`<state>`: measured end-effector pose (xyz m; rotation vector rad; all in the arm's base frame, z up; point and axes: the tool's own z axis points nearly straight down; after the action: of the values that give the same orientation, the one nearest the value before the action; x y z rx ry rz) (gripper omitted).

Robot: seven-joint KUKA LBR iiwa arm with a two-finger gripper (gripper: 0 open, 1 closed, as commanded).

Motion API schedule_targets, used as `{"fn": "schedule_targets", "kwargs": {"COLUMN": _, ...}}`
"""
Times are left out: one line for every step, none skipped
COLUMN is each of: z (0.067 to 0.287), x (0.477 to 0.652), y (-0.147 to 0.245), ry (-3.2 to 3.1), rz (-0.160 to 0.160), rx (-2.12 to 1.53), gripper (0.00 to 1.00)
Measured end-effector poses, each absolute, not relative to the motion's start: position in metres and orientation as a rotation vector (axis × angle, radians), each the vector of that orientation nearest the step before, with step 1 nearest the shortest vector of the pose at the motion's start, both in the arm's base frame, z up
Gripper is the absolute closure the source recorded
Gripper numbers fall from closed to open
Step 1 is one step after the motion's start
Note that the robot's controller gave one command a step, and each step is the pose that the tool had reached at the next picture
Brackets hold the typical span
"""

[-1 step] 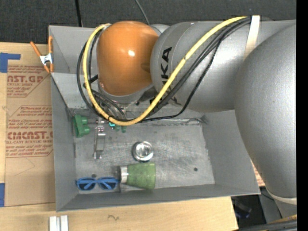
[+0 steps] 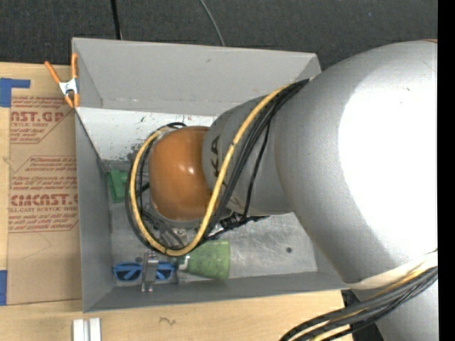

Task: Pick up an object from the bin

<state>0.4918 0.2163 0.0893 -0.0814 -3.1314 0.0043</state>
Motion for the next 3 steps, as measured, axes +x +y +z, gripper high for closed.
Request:
{"fn": "schedule_targets", "kwargs": {"z": 0.075, "x": 0.484, "y": 0.146, "ry": -3.155, "rz": -0.005, "rx": -0.036, "gripper": 0.00}}
{"fn": "schedule_targets", "kwargs": {"z": 0.076, "x": 0.483, "y": 0.150, "ry": -3.155, "rz": -0.008, "rx": -0.027, "gripper": 1.00}}
{"fn": "schedule_targets", "kwargs": {"z": 0.197, "x": 0.510, "y": 0.146, "ry": -3.071, "rz": -0.001, "rx": 0.687, "gripper": 1.00}}
